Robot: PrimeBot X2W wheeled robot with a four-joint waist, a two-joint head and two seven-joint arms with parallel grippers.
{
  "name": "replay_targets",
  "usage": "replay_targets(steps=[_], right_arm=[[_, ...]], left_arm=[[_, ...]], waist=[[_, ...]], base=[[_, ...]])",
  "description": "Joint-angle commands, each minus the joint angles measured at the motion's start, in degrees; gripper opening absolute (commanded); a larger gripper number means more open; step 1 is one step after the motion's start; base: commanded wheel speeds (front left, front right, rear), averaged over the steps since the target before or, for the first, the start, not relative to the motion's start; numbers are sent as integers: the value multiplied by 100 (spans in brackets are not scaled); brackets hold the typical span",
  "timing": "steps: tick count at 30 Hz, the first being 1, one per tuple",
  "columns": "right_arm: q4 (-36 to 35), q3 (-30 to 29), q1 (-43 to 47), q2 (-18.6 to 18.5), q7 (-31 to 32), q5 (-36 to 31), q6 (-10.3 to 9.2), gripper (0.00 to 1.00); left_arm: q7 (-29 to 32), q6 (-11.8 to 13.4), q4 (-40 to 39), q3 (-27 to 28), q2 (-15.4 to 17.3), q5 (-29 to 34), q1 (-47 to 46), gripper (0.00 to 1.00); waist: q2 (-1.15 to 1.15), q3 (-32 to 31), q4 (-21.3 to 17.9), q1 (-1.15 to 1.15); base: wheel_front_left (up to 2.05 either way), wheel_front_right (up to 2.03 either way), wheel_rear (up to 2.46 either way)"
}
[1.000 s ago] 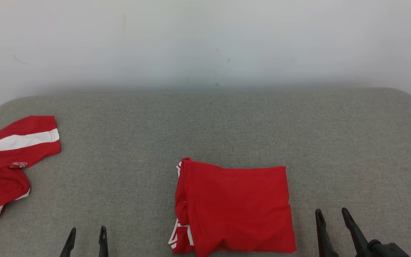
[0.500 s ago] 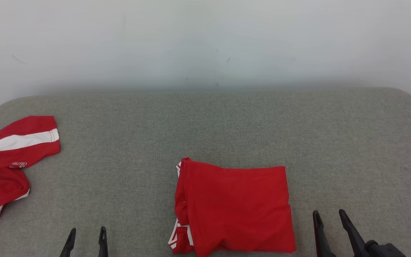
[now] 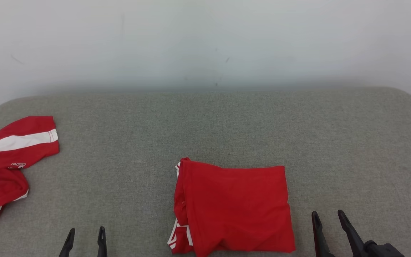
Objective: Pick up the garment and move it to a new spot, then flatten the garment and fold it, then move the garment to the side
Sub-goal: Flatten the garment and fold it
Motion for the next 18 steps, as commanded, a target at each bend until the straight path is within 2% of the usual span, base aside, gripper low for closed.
replay_targets(steps=[1,18], right_arm=[[18,3,-49,-9,-6,28,-13,100],[25,15,-47,-2,-6,16,-13,100]], left_arm=[[-15,28,-19,1,-4,-38,38,100],[-15,30,6,4,-5,-35,23,100]], waist=[[0,2,-3,0],[0,12,3,0]], base=[[0,0,0],[0,0,0]])
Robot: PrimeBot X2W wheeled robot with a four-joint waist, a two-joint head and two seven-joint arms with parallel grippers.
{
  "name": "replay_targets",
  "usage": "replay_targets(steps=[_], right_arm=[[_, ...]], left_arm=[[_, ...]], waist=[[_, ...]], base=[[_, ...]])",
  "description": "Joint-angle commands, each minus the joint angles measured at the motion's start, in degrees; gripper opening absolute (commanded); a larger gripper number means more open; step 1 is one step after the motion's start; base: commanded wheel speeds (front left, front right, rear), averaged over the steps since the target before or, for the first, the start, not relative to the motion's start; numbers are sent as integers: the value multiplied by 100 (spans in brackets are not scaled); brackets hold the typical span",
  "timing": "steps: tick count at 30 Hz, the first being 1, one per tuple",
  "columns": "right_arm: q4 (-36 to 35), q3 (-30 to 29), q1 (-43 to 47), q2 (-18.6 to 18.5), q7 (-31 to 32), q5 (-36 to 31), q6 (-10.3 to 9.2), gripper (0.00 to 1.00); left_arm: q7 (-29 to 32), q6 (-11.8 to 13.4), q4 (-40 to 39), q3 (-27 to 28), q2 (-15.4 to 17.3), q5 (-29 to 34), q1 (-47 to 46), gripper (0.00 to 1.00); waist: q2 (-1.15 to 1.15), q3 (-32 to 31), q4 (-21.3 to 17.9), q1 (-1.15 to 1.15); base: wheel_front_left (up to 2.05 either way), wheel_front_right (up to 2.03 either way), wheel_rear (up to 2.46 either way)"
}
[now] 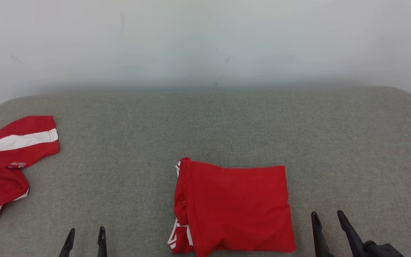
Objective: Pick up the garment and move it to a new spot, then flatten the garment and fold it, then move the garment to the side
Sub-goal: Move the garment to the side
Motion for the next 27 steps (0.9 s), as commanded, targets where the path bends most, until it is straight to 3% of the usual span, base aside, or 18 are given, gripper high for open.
replay_targets(steps=[1,18,27], right_arm=[[10,1,-44,-4,-6,20,-13,100],[164,-58,-132,45,-6,86,-13,100],[1089,252,-1151,-115,-6,149,-13,100]], left_arm=[[-15,30,0,6,-5,-34,24,100],[-15,3,14,-8,-5,-59,17,100],[-15,-19,30,-111,-4,-69,-176,100]], waist=[[0,-1,-1,0],[0,10,32,0],[0,222,127,0]], base=[[0,0,0],[0,0,0],[0,0,0]])
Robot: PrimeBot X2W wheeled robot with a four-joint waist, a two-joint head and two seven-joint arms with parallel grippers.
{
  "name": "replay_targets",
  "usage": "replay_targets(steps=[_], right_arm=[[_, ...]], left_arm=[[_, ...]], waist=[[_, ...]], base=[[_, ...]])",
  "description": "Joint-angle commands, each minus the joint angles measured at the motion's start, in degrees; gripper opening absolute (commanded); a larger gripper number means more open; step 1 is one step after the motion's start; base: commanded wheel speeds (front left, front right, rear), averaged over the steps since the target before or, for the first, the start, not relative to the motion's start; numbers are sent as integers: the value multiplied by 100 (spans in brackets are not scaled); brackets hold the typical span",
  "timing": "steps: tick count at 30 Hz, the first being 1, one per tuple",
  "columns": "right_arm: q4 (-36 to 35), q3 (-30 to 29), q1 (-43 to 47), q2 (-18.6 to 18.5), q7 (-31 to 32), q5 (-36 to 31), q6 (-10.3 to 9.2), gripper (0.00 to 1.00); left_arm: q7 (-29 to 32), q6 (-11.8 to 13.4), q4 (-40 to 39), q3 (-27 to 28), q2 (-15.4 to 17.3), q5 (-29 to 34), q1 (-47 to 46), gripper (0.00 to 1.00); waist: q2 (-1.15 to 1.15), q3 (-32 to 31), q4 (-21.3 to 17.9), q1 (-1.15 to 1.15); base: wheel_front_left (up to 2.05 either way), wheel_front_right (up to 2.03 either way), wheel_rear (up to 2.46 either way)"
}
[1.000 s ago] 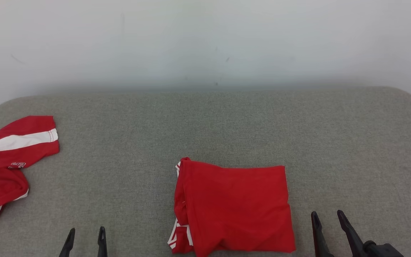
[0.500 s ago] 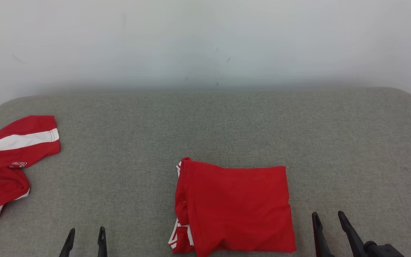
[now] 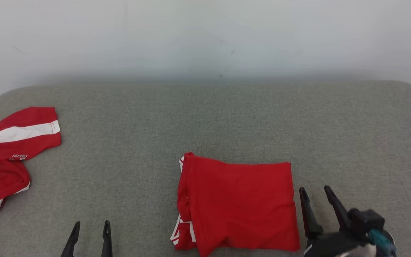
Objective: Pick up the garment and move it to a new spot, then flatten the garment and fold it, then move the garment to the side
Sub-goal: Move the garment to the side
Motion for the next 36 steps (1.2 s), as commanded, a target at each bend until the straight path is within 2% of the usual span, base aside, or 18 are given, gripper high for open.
replay_targets(steps=[1,9,15,22,28,30,31,32,36], right_arm=[[180,54,-202,-32,-5,39,-13,100],[1984,276,-1420,-19,-5,161,-13,100],[2491,433,-1484,49,-6,315,-13,100],[2655,326,-1349,112,-5,283,-13,100],[3235,1115,-1607,280,61,956,1,100],[3298,1307,-1687,300,85,1139,1,36],[3328,1417,-1719,304,118,1226,2,12],[3342,1506,-1749,308,116,1320,2,0],[3335,1729,-1968,59,72,1594,0,0]], left_arm=[[-15,-14,16,5,-3,-35,-73,100],[-15,-39,70,-147,-3,20,-232,100],[-15,-30,19,-146,-4,-42,-208,100],[-15,1,-54,-138,-3,-96,-157,100],[-15,5,-41,-122,-4,-70,-261,100],[-15,0,-22,-139,-4,-74,-287,100],[-15,-1,-18,-144,-3,-89,-294,100],[-15,7,-15,-141,-3,-111,-296,100],[-15,39,-15,-128,-4,-164,-238,100]], waist=[[0,74,44,0],[0,217,236,0],[0,215,283,0],[0,236,210,0],[0,307,98,0],[0,291,111,0],[0,286,116,0],[0,286,117,0],[0,312,76,0]], base=[[0,0,0],[0,0,0],[0,0,0],[0,0,0],[0,0,0],[0,0,0],[0,0,0],[0,0,0],[0,0,0]])
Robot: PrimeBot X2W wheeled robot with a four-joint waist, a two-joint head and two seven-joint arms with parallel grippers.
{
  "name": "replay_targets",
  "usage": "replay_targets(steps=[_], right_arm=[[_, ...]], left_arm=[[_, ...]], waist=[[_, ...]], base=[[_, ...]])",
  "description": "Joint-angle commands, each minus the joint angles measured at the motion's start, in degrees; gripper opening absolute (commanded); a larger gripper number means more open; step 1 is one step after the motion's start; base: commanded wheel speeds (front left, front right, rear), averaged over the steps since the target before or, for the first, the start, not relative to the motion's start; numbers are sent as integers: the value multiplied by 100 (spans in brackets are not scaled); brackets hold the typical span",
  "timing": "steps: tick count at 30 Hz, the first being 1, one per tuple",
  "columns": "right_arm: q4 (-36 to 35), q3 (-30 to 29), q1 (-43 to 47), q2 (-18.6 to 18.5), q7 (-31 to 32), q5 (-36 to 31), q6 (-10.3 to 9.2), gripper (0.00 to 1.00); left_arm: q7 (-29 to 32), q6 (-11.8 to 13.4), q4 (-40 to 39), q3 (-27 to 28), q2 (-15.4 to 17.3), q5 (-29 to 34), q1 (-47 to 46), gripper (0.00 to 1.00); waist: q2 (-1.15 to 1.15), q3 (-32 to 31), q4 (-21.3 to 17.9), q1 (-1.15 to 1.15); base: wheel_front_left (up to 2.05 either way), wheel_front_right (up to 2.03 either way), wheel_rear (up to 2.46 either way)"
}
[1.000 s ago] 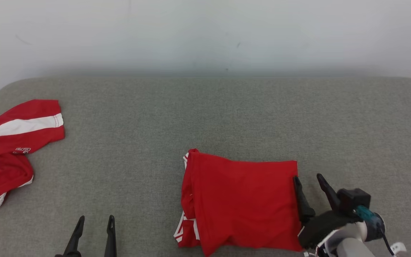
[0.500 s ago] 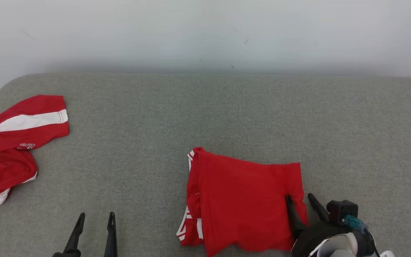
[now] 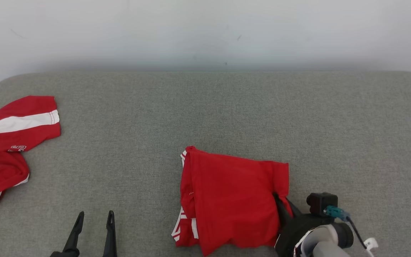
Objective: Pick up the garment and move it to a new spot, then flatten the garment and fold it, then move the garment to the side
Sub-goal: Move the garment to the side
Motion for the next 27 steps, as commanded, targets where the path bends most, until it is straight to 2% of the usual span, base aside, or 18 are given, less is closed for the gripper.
replay_targets(steps=[1,8,19,20,27], right_arm=[[35,75,-113,-164,18,88,11,0],[-146,322,-921,-1077,10,316,2,0],[-80,837,-2358,-2670,323,277,2,0],[-80,837,-2358,-2670,323,277,2,0],[92,1096,-3061,-3427,552,275,2,0]], left_arm=[[-15,43,-4,16,-5,-17,-15,100],[-14,29,-123,16,-5,-59,-183,100],[-15,-24,-582,-40,-5,53,-846,100],[-15,-24,-582,-40,-5,53,-846,100],[-15,-66,-814,-178,13,139,-1234,100]], waist=[[0,28,-30,1],[0,355,-181,1],[0,1351,-353,1],[0,1351,-353,1],[0,1813,-494,1]], base=[[0,0,0],[0,0,0],[0,0,0],[0,0,0],[0,0,0]])
